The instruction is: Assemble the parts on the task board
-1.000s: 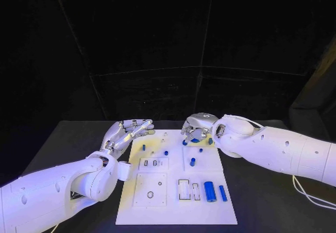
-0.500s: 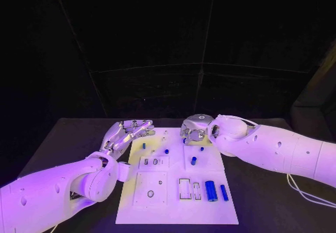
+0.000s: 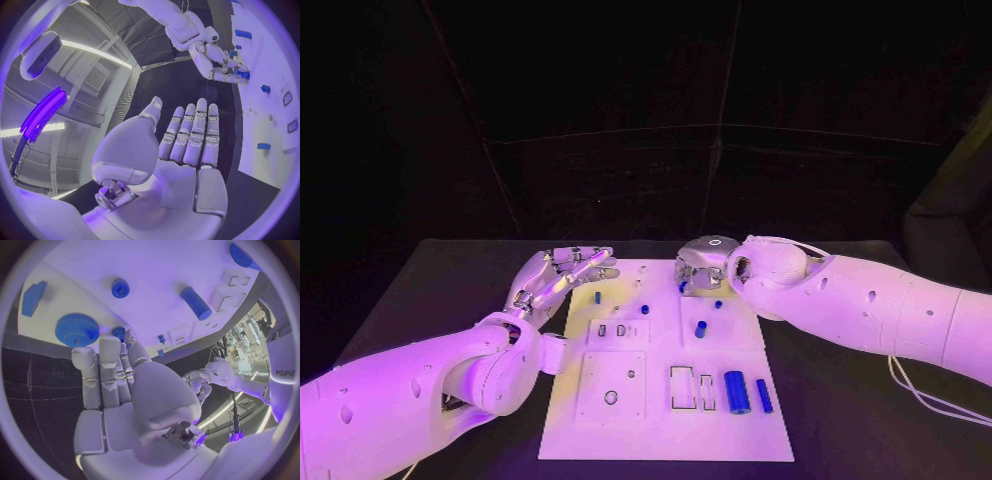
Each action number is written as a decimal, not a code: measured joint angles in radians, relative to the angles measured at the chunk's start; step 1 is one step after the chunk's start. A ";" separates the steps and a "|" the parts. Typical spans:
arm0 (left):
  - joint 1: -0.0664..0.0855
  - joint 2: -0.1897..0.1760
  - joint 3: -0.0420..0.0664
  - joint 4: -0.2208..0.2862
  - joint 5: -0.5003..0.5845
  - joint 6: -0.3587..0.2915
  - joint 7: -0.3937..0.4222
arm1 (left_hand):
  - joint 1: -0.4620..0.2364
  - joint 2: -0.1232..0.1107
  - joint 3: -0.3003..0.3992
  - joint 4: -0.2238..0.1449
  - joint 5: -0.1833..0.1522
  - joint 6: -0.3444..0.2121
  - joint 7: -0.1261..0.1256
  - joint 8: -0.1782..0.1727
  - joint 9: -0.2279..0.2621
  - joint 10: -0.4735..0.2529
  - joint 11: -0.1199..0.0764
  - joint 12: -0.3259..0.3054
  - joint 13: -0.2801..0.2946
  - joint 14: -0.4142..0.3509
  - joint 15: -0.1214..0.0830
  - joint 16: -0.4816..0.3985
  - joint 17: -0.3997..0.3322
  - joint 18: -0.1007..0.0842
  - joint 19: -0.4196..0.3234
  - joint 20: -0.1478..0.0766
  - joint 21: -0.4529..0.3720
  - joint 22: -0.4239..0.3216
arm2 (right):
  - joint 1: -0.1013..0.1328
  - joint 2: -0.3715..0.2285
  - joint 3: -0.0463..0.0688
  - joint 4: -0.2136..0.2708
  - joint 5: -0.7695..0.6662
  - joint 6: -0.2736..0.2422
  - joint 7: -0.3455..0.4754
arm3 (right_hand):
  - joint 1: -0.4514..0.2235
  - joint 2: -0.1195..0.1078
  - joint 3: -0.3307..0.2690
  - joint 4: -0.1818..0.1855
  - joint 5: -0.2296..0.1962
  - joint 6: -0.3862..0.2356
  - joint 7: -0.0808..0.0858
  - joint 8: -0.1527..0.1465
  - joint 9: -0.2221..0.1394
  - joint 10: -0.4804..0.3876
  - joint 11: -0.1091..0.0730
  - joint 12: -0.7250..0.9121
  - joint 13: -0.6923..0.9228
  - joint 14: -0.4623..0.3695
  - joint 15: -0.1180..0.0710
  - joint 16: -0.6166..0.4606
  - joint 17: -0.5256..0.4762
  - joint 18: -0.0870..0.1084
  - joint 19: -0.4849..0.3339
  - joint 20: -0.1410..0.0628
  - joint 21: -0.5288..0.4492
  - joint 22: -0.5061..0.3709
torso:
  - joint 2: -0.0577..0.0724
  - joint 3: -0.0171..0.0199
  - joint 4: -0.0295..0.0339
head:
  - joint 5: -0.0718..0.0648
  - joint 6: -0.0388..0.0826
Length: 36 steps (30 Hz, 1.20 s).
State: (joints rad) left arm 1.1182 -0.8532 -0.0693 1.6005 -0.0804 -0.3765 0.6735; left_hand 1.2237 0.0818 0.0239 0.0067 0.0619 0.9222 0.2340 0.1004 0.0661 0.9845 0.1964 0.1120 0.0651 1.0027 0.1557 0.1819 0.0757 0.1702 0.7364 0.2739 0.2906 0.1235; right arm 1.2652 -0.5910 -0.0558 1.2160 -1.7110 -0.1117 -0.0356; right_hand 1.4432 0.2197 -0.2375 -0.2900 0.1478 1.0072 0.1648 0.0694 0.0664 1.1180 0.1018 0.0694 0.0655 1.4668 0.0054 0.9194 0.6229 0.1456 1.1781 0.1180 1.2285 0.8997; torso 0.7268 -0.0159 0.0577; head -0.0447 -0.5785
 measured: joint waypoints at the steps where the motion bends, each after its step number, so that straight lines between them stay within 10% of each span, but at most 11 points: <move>1: 0.000 0.000 0.000 0.000 0.000 0.000 0.000 | 0.000 0.000 0.000 0.000 0.000 0.000 0.000 0.000 0.000 0.000 0.000 0.000 0.000 0.000 0.000 0.000 0.000 0.000 0.000 0.000 0.000 0.000 | 0.000 -0.001 0.000 0.000 -0.001 0.002 0.000 | 0.004 0.004 0.000 0.000 -0.004 0.000 0.000 0.000 0.000 0.000 0.000 0.000 0.000 0.000 0.000 0.007 0.007 -0.014 0.004 -0.004 0.005 0.006 | 0.001 0.0002 0.0001 | 0.001 -0.001; 20: 0.000 0.001 0.000 -0.008 -0.001 0.006 0.000 | 0.000 0.000 -0.003 -0.003 0.000 0.000 0.000 -0.003 0.000 0.000 0.000 0.000 0.000 0.000 0.000 -0.005 0.000 0.000 0.000 0.000 0.000 -0.002 | 0.000 -0.008 0.000 0.004 -0.013 0.000 -0.003 | 0.044 0.044 0.057 -0.004 -0.066 0.046 -0.011 0.006 0.001 0.055 -0.015 0.003 0.000 0.000 0.000 0.135 0.132 -0.030 0.059 -0.009 0.088 0.131 | 0.008 0.0030 0.0013 | 0.005 -0.008; 36: 0.000 0.002 0.000 -0.012 -0.002 0.010 0.000 | -0.005 0.005 -0.003 -0.003 0.000 0.000 0.000 -0.007 0.000 0.000 0.000 -0.007 0.000 0.000 0.000 -0.012 -0.002 0.000 0.003 0.004 0.000 -0.004 | 0.000 0.022 0.000 -0.001 0.015 -0.152 -0.012 | 0.064 0.040 0.131 -0.003 -0.025 0.057 -0.006 0.000 0.000 0.080 -0.015 -0.002 0.000 -0.004 -0.004 0.181 0.171 -0.030 0.073 -0.016 0.127 0.187 | 0.011 0.0037 0.0027 | 0.002 0.005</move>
State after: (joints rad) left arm 1.1184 -0.8514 -0.0692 1.5888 -0.0819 -0.3664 0.6735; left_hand 1.2187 0.0867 0.0211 0.0040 0.0619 0.9221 0.2339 0.0930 0.0662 0.9845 0.1965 0.1054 0.0649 1.0027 0.1557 0.1703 0.0734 0.1699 0.7398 0.2774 0.2906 0.1194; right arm 1.2651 -0.5694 -0.0555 1.2151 -1.6959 -0.2637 -0.0474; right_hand 1.5069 0.2592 -0.1068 -0.2934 0.1224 1.0642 0.1590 0.0692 0.0660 1.1982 0.0864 0.0673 0.0651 1.4631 0.0016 1.1008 0.7938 0.1160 1.2514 0.1019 1.3553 1.0867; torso 0.7378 -0.0122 0.0604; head -0.0424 -0.5739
